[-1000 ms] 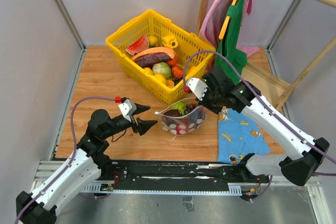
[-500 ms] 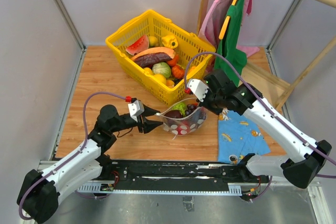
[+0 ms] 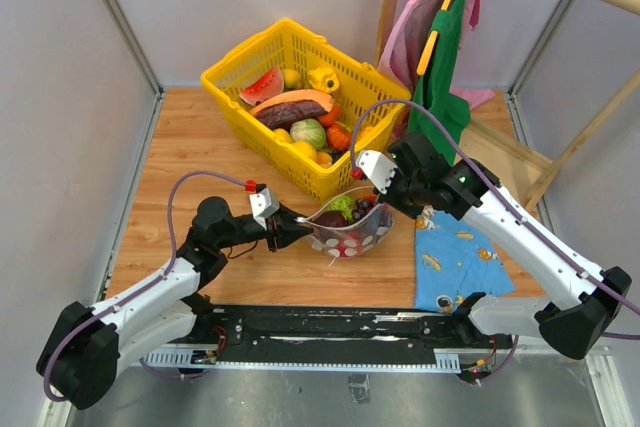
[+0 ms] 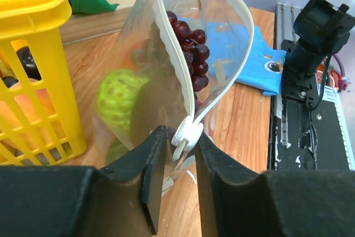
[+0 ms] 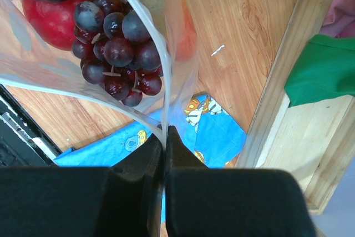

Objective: Place the food in the zip-top bag and seal the zipper
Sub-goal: Zip the zipper food storage bag at the center of the board.

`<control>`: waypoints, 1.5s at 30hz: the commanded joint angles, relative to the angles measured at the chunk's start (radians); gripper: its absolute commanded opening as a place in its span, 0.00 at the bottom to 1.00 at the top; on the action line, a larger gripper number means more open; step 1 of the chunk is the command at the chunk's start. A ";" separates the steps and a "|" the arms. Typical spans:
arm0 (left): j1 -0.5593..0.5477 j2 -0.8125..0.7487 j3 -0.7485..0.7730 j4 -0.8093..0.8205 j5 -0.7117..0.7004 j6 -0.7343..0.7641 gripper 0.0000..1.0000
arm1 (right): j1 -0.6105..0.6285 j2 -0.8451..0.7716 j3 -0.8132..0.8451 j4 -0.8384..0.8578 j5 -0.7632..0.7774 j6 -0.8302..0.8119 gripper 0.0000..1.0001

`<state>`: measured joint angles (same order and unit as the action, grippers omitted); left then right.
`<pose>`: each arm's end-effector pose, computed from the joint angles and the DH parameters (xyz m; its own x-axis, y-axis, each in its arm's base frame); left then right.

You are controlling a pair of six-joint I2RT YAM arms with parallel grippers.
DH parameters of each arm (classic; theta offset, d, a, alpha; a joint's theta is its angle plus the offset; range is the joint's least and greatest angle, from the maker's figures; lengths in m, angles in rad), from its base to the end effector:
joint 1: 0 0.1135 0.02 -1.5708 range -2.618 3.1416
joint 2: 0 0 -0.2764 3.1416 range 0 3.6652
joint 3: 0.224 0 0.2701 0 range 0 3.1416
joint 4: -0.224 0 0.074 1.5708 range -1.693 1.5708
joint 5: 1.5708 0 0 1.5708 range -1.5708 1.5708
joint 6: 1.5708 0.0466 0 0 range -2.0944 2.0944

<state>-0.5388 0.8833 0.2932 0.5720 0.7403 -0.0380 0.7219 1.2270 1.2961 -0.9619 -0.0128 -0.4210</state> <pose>0.1600 -0.1323 0.2285 -0.0519 -0.0016 -0.9987 0.9564 0.2878 -0.0502 0.1955 0.1730 0.3578 -0.2610 -0.7743 -0.5765 -0.8474 0.4698 -0.2472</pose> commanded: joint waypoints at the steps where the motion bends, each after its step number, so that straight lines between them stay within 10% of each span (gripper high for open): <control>1: 0.005 0.010 -0.005 0.044 0.031 0.003 0.27 | -0.021 -0.005 -0.004 0.030 -0.013 -0.014 0.01; 6: 0.005 -0.014 0.022 -0.034 0.031 0.050 0.01 | -0.024 -0.013 0.012 0.032 -0.014 -0.018 0.10; 14: 0.005 -0.067 0.061 -0.127 -0.005 0.056 0.00 | -0.025 -0.041 0.106 0.025 -0.102 -0.045 0.52; 23: 0.005 -0.108 0.082 -0.144 -0.073 -0.028 0.00 | -0.002 -0.034 0.228 0.100 -0.332 -0.044 0.67; 36: 0.004 -0.104 0.162 -0.299 -0.075 -0.078 0.00 | 0.159 0.104 0.190 0.394 -0.542 -0.022 0.63; 45: 0.003 -0.127 0.186 -0.350 -0.070 -0.088 0.00 | 0.220 0.196 0.169 0.477 -0.625 0.023 0.43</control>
<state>-0.5388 0.7826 0.4412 0.2234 0.6651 -0.1139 0.9123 1.4002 1.4807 -0.5453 -0.5838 -0.4267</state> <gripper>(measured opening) 0.011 0.471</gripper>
